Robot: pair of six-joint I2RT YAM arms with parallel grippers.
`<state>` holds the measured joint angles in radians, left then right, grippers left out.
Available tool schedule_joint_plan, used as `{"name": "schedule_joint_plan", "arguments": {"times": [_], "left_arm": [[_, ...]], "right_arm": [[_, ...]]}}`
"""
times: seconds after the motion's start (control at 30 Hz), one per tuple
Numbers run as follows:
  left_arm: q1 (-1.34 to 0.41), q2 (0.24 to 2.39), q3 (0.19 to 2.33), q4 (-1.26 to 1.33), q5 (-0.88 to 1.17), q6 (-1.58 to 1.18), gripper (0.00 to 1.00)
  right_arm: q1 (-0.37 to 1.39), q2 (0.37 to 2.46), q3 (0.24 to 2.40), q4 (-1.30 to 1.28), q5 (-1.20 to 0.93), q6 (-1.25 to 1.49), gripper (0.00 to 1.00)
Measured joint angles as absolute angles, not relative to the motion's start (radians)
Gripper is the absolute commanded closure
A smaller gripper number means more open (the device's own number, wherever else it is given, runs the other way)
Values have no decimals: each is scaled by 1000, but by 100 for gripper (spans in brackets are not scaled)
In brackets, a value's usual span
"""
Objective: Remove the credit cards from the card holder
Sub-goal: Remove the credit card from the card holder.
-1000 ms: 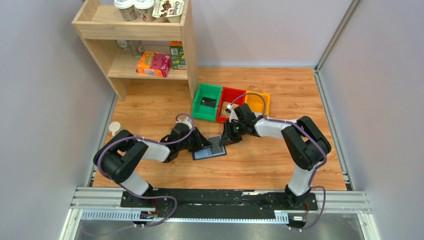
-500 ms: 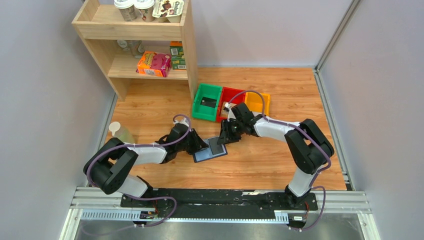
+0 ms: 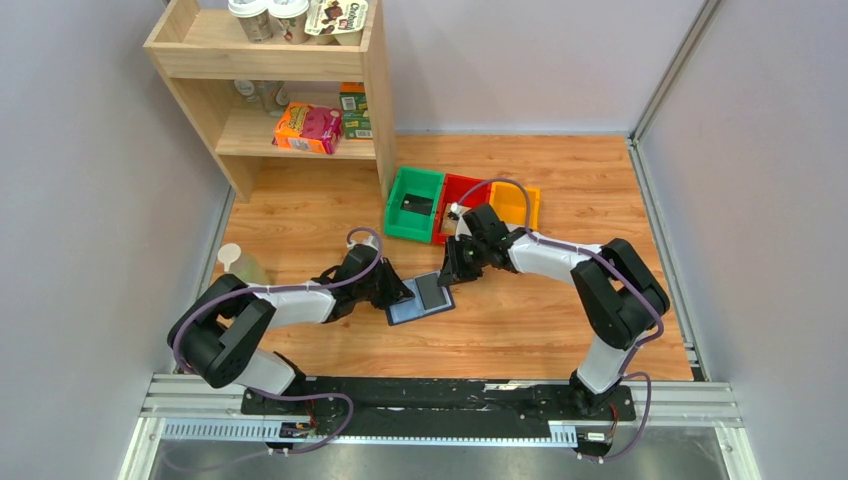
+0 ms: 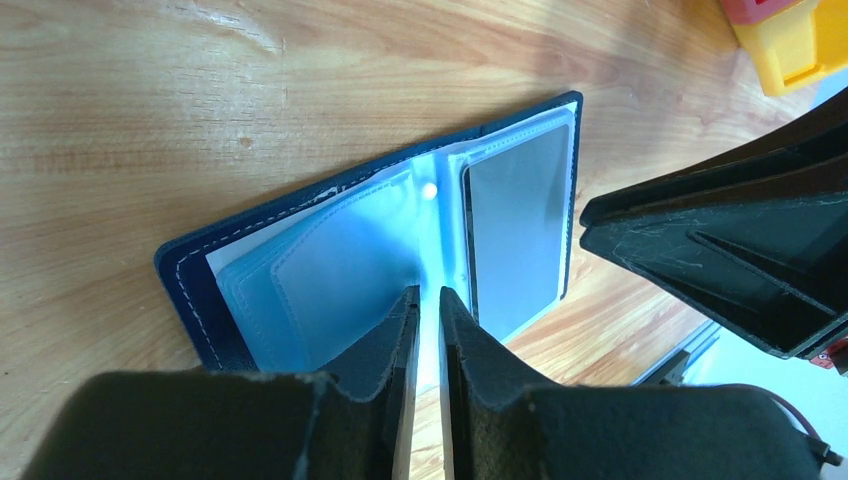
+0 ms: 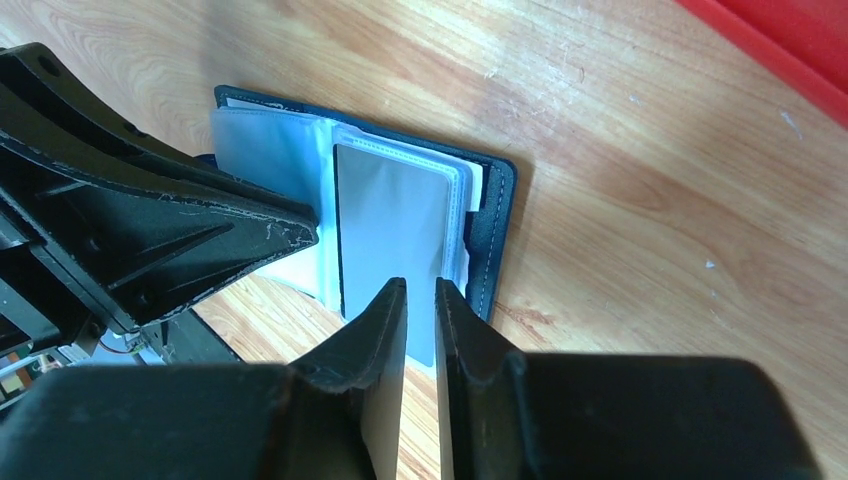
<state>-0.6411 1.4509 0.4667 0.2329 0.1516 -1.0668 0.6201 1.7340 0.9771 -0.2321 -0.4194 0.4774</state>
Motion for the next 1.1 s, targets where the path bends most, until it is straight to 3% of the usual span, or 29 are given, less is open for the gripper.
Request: {"name": "schedule_joint_plan", "arguments": {"times": [0.37,0.77,1.1], "left_arm": [[-641,1463,474,228,155,-1067,81],[-641,1483,480,251,174,-1068,81],[-641,1428,406,340,159,-1080,74]], "right_arm": [[620,1781,977,-198,-438,479,93],[620,1818,975,-131,-511,503,93],[619,1837,962,-74,-543,528,94]]}}
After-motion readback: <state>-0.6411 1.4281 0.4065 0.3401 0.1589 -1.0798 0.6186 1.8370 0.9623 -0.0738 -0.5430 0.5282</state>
